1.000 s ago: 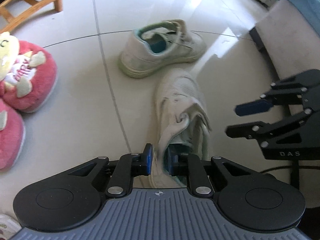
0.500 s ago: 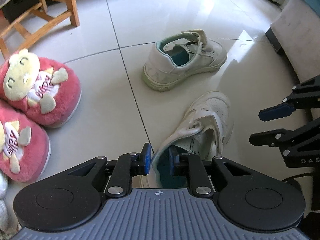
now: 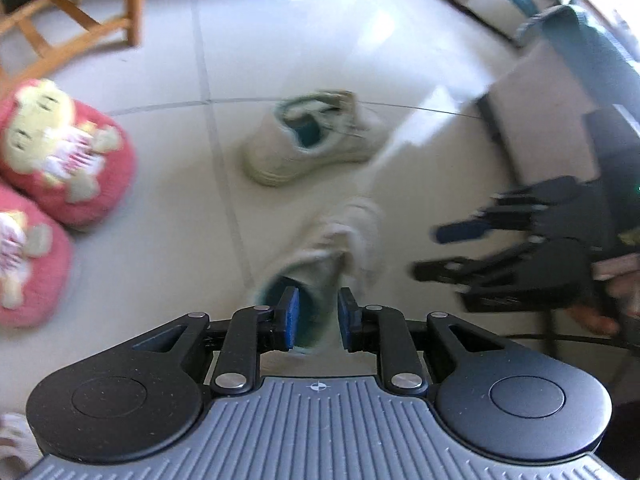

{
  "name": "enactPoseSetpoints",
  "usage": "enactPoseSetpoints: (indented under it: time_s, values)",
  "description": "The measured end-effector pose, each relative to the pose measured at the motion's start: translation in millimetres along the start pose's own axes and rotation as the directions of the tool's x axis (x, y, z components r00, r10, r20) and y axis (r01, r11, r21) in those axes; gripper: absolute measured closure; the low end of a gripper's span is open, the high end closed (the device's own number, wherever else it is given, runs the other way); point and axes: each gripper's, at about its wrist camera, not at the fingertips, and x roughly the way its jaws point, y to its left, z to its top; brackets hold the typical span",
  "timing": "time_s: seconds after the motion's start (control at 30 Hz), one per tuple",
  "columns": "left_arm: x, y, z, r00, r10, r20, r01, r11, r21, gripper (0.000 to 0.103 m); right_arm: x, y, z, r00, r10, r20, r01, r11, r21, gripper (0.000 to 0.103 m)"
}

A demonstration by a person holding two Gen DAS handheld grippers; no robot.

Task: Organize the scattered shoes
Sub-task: 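Lift and carry the sneaker with the left gripper toward the pink slippers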

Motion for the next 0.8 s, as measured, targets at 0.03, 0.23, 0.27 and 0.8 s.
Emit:
enactPoseSetpoints:
  time_s: [0.03, 0.23, 0.27, 0.8]
  values:
    - [2, -1, -1, 1.000, 0.014, -0.006, -0.014, 1.000, 0.004, 0.079, 0, 0, 0, 1.000, 0.000, 0.000, 0.000, 1.000, 0.001, 0.055]
    - [17, 3, -1, 0.999, 0.012, -0.031, -0.013, 0.999, -0.036, 0.067, 1, 1, -1, 1.000, -0.004, 0.000, 0.004, 1.000, -0.004, 0.054]
    - [19, 4, 0, 1.000, 0.008, -0.027, -0.009, 0.999, -0.038, 0.063, 1, 1, -1, 1.000, -0.004, -0.001, 0.004, 1.000, -0.006, 0.053]
    - [42, 20, 3, 0.989, -0.137, 0.048, 0.143, 0.976, -0.164, 0.059, 0, -1, -1, 1.000, -0.009, 0.007, 0.009, 1.000, -0.001, 0.052]
